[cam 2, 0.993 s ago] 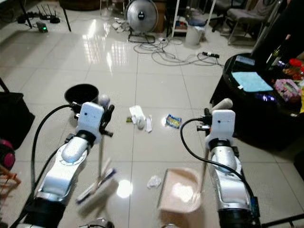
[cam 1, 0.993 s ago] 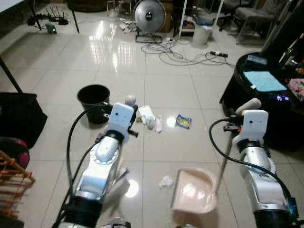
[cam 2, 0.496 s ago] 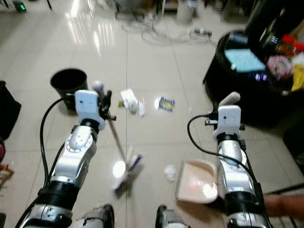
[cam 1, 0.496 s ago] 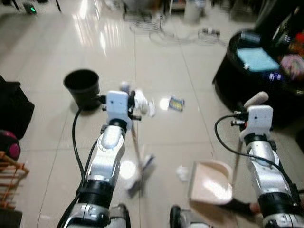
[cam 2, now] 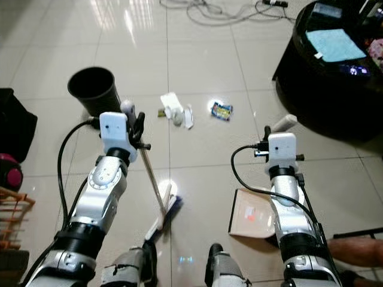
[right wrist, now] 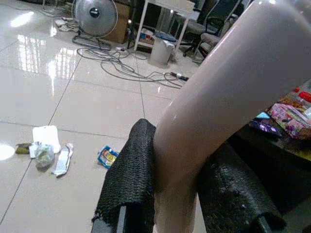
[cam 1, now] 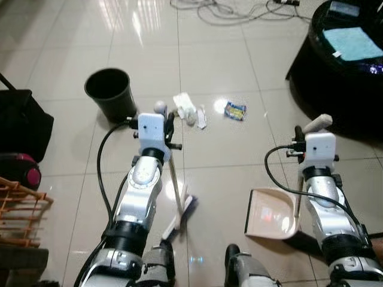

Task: Sweep floor

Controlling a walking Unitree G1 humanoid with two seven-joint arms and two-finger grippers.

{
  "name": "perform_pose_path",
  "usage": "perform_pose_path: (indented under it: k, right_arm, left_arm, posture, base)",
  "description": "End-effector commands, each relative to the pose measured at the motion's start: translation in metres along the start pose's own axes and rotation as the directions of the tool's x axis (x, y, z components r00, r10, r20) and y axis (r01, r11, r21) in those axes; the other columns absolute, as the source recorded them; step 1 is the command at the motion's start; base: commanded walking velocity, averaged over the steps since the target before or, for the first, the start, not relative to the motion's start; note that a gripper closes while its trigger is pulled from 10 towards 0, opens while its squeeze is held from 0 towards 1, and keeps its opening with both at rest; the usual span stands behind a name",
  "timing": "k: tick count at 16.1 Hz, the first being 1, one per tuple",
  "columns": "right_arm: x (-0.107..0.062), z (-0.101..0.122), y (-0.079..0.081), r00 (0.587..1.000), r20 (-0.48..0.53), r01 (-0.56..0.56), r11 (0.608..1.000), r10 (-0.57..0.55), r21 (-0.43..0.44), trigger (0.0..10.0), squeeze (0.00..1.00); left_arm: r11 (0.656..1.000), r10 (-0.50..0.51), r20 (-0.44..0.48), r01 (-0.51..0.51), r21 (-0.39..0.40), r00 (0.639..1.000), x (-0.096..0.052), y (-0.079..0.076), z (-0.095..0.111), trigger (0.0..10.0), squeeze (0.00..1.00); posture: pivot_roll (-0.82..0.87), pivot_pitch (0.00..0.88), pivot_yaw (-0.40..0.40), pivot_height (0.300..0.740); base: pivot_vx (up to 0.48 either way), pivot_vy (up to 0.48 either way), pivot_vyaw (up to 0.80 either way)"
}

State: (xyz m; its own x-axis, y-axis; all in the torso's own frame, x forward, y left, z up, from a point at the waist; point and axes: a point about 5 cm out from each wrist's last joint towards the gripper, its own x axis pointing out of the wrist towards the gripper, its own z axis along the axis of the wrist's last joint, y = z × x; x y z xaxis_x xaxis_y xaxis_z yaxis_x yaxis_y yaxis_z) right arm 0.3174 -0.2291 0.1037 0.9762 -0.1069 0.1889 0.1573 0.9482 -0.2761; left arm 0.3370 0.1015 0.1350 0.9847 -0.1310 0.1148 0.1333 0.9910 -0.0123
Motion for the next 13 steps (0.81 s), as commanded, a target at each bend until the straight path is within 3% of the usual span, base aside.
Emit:
perform_pose_path:
  k: [1, 3, 5, 8, 11, 13]
  right_arm:
    - [-0.001, 0.002, -0.003, 0.999, 0.028, 0.014, 1.000, -0.015, 0.011, 10.0, 0.00]
    - [-0.002, 0.004, -0.004, 0.999, 0.040, 0.018, 1.000, -0.018, 0.014, 10.0, 0.00]
    - [-0.006, 0.013, -0.002, 0.995, 0.095, 0.010, 0.996, -0.018, 0.084, 10.0, 0.00]
    - [-0.011, 0.033, -0.004, 0.983, 0.185, -0.013, 0.997, -0.002, 0.082, 10.0, 0.00]
    - [-0.017, 0.040, -0.014, 0.990, 0.133, 0.034, 0.993, -0.048, 0.112, 10.0, 0.00]
    - [-0.030, 0.045, -0.018, 0.997, 0.070, 0.030, 0.992, -0.038, 0.122, 10.0, 0.00]
  left_arm:
    - [1.000, -0.010, 0.006, 0.010, -0.006, 1.000, -0.001, -0.006, -0.002, 10.0, 0.00]
    - [1.000, -0.025, 0.011, 0.025, -0.001, 1.000, -0.001, -0.008, -0.001, 10.0, 0.00]
    - [0.999, -0.043, 0.033, 0.043, 0.007, 0.999, -0.001, -0.008, 0.002, 10.0, 0.00]
    - [0.999, -0.047, 0.045, 0.046, 0.012, 0.998, -0.006, 0.001, 0.002, 10.0, 0.00]
    - [0.993, -0.106, 0.050, 0.103, 0.062, 0.993, -0.015, 0.009, 0.006, 10.0, 0.00]
    - [0.984, -0.141, 0.040, 0.135, 0.119, 0.989, -0.029, 0.019, 0.011, 10.0, 0.00]
  posture:
    - [0.11, 0.303, 0.028, 0.740]
    - [0.10, 0.295, 0.021, 0.740]
    - [0.08, 0.270, 0.005, 0.740]
    - [0.04, 0.230, -0.022, 0.740]
    - [0.01, 0.202, -0.037, 0.740]
    - [0.00, 0.175, -0.046, 0.740]
  base:
    - [0.000, 0.000, 0.00]
    - [0.000, 0.000, 0.00]
    - [0.000, 0.000, 0.00]
    - [0.000, 0.000, 0.00]
    - [0.000, 0.000, 0.00]
    - [0.000, 0.000, 0.00]
